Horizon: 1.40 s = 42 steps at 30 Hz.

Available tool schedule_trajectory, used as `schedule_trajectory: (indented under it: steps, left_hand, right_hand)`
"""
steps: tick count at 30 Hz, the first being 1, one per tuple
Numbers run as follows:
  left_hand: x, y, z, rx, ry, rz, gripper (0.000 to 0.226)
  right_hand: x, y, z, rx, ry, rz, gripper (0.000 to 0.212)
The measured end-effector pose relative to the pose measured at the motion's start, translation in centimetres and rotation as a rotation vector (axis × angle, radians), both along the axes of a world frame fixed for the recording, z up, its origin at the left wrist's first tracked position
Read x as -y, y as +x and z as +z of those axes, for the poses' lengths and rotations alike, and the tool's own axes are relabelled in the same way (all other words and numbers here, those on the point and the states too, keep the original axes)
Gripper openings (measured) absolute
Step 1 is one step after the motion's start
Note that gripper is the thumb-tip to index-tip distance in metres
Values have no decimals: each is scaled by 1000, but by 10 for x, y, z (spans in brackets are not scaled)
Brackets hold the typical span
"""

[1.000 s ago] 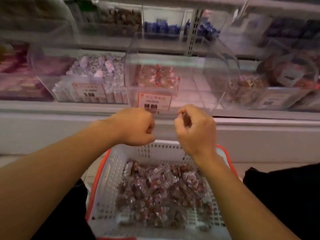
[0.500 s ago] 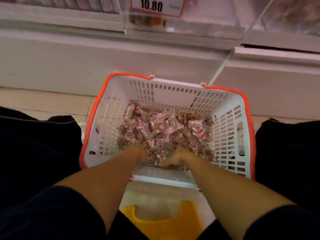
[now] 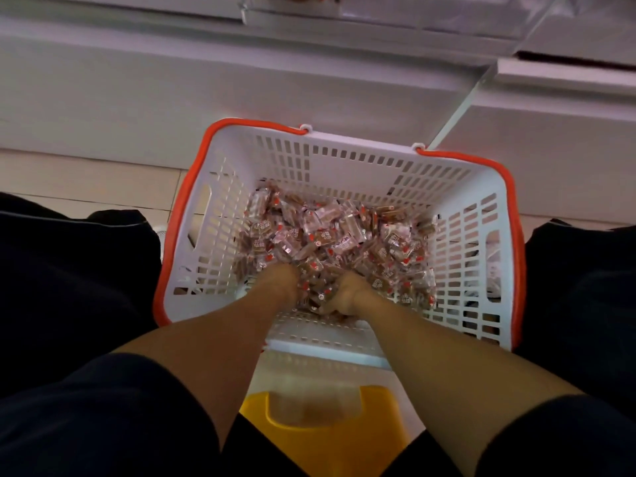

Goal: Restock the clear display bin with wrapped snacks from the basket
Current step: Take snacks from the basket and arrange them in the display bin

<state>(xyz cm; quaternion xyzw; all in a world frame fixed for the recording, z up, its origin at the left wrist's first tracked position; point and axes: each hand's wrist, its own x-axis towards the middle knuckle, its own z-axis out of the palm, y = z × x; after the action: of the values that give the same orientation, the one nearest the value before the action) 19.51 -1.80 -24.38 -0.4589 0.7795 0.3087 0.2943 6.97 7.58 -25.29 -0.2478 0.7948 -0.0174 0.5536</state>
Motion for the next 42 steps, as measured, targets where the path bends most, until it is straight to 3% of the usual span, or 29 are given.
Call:
schedule_trajectory:
  steps: [4,7,11,13,17,19,25,31,34,37,39,42]
  left_hand:
    - [1,-3,-3,-273,180,350,17]
    - [-2,-10,-1,-452,304,612,17]
    - [-4,-12,1,-470,403,708,12]
    - [-1,-12,8,-474,476,756,23]
    - [8,-15,34,-651,811,848,25]
    - [10,-15,47,-715,879,843,25]
    - [10,-15,75,-794,976,791,40]
    - [21,-6,85,-696,990,784,32]
    - [27,-2,88,-675,963,855,30]
    - [24,-14,105,-699,1165,869,44]
    - [22,-22,114,-726,1312,838,53]
    - [18,-22,120,-763,1398,835,48]
  right_hand:
    - [-9,-13,13,258,9,-458,27]
    - [-10,-22,26,409,-54,-697,41]
    - [-11,-28,45,446,-140,-853,52]
    - [-10,-35,52,433,-186,-914,58]
    - [-6,-48,69,645,-285,-1125,34]
    - [-3,-51,76,759,-351,-1199,22]
    - [-4,-55,95,751,-400,-1079,32]
    - [-3,-61,118,663,-619,-1183,27]
    - [-1,-62,136,654,-659,-957,35]
    - [6,-50,147,649,-668,-691,37]
    - [11,-43,149,596,-732,-630,33]
    - [13,-41,149,412,-793,-579,25]
